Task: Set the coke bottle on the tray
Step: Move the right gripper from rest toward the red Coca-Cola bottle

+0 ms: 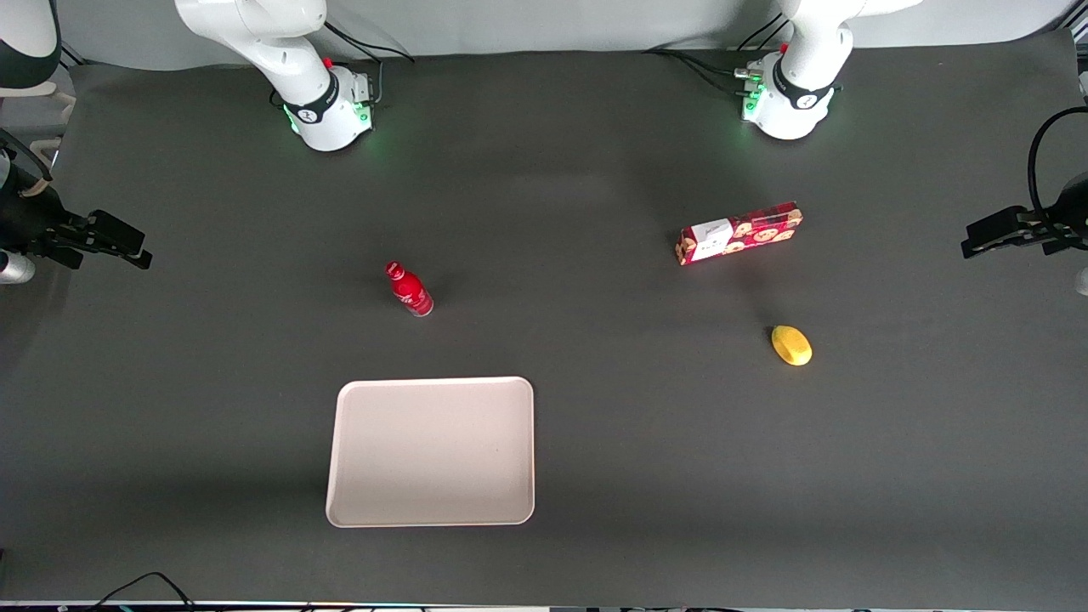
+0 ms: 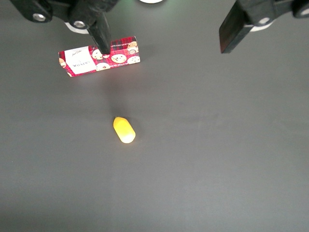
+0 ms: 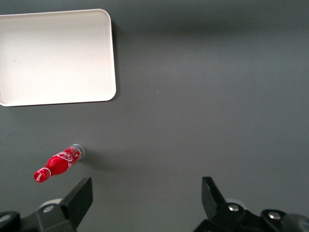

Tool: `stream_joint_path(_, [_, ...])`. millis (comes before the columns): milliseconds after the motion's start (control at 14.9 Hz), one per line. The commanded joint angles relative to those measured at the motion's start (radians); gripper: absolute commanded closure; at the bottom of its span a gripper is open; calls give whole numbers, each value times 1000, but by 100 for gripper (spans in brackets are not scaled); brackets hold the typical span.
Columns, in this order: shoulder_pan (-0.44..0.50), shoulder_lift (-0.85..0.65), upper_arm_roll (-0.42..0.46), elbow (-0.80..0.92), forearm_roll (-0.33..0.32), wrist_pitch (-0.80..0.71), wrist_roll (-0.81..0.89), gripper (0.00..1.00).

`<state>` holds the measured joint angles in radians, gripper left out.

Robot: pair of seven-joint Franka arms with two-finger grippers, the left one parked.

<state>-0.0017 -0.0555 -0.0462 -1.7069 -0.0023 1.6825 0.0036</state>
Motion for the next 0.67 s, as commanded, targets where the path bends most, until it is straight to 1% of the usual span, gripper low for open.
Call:
stream_joint_path(0, [3,6,-6,16,22,-30,-20,0])
stream_joint_path(134, [12,11,-1,15,22,-30,-5,0])
stream_joint_path(269, [26,14,28,3,22,-44,38,0])
stream_joint_path(336, [31,14,63,-14,30,-43,68,0])
stream_joint_path(403, [29,14,104,-20,62,-41,110,0])
stream_joint_path(471, [29,14,144,-29,76,-37,157,0])
stream_joint_path(605, [25,11,245,-56,76,-23,237,0])
